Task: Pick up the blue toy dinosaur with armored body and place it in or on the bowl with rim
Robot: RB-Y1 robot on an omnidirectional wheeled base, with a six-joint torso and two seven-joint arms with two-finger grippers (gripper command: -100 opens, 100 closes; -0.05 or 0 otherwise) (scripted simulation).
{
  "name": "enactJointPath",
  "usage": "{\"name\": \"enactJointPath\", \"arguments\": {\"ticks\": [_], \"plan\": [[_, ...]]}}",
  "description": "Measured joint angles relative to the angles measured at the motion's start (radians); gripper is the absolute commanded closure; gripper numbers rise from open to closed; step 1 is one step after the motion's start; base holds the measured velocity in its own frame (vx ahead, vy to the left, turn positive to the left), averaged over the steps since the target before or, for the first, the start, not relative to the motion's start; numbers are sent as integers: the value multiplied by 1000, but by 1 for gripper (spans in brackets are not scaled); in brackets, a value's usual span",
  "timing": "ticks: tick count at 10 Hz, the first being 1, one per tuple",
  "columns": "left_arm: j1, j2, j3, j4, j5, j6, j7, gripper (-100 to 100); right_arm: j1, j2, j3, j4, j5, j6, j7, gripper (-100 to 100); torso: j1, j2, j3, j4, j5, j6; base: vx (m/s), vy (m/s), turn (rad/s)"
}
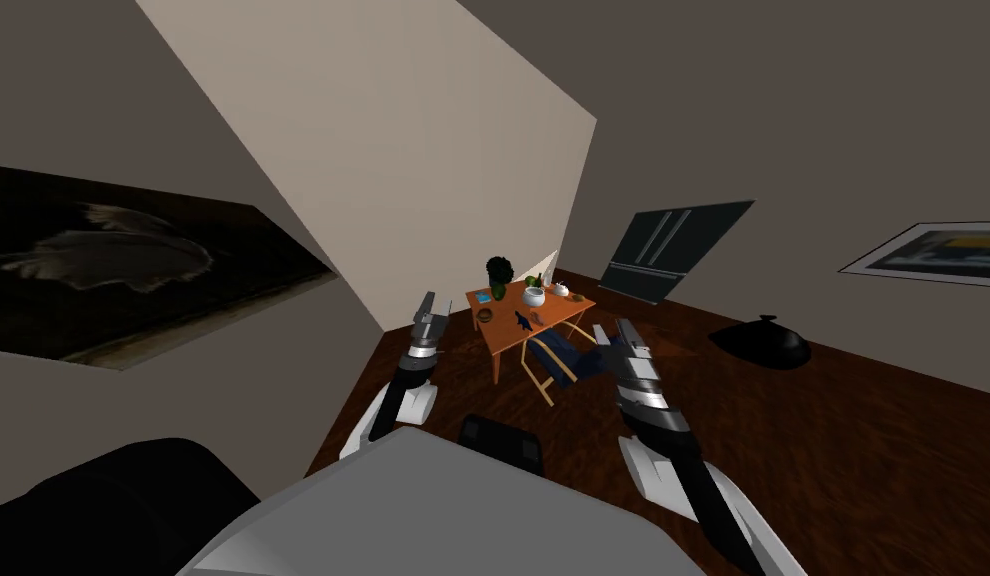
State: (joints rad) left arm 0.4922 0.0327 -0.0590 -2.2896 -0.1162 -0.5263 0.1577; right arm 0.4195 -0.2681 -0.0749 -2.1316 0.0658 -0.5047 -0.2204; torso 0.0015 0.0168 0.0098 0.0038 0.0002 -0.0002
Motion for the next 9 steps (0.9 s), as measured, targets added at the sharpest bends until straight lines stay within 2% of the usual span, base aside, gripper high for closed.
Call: {"name": "enactJointPath", "arguments": {"ticks": [1, 4, 6, 7, 9], "plan": [[0, 0, 0, 0, 0, 0, 0, 0, -14, -28, 5, 30, 13, -6, -2, -100, 1, 2, 1, 0, 0, 0, -274, 68, 193], [0, 0, 0, 0, 0, 0, 0, 0, -48, -98, 9, 108, 41, -21, -11, -100, 3, -7, -4, -1, 1, 0, -158, 79, 160], [0, 0, 0, 0, 0, 0, 0, 0, -71, -138, 15, 171, 63, -34, -12, -100, 1, -8, -4, -2, 0, 0, -124, 73, 115], [0, 0, 0, 0, 0, 0, 0, 0, -79, -159, 16, 204, 75, -42, -12, -100, 2, -9, -5, -2, 1, 0, -132, 135, 323], [0, 0, 0, 0, 0, 0, 0, 0, -102, -202, 21, 266, 100, -46, -13, -100, 3, -11, -6, -2, 1, 1, -61, 94, 165]]}}
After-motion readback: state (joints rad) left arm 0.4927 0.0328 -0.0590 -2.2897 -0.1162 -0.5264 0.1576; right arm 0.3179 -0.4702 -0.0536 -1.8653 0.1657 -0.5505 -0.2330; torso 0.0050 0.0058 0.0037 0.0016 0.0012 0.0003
